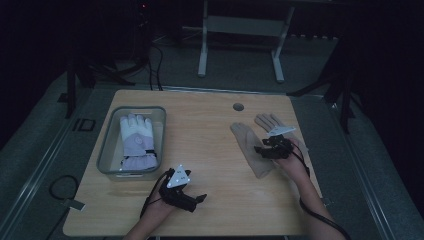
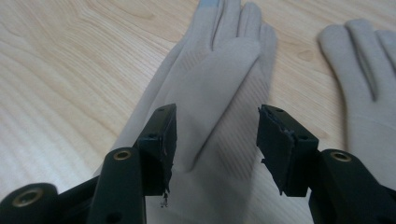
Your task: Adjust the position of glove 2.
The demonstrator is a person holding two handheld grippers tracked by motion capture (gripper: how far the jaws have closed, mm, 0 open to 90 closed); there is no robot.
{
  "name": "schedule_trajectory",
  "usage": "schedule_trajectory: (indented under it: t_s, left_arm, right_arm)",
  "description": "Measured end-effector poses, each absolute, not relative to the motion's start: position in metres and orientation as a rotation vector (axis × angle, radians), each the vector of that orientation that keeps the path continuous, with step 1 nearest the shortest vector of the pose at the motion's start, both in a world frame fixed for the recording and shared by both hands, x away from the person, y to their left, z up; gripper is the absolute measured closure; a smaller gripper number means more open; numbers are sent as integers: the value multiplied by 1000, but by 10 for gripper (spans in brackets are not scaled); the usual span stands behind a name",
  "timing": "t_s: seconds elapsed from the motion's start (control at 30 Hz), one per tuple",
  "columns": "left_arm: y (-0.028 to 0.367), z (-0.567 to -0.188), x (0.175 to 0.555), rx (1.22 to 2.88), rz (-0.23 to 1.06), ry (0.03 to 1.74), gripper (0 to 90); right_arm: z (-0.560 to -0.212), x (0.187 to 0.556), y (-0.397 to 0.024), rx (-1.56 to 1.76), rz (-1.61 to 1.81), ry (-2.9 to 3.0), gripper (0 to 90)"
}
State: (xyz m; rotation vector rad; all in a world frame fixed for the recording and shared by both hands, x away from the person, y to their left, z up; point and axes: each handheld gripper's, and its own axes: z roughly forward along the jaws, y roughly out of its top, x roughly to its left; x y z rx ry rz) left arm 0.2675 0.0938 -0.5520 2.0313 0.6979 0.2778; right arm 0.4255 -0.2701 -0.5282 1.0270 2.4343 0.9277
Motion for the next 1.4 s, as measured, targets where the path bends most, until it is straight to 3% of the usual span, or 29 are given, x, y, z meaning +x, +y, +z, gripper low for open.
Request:
schedule_trajectory:
  t_s: [0.2,0.57,0.8,1.2,1.4]
  left_arm:
    - [92,-555,268,2051,259,686,14]
    - [92,-554,267,2063,279,683,14]
    - [95,-553,269,2044,285,696,14]
    - [99,-553,270,2033,306,704,14]
    - [99,-553,270,2037,307,702,14]
  right_arm:
    - [-546,435,-259,1029,904,2475,466]
    - [-547,425,-245,1127,935,2419,797]
    - [-534,411,-224,1309,1015,2341,817]
    - [-491,379,-168,1323,1108,2168,816]
    - [-505,368,-156,1451,1107,2097,815]
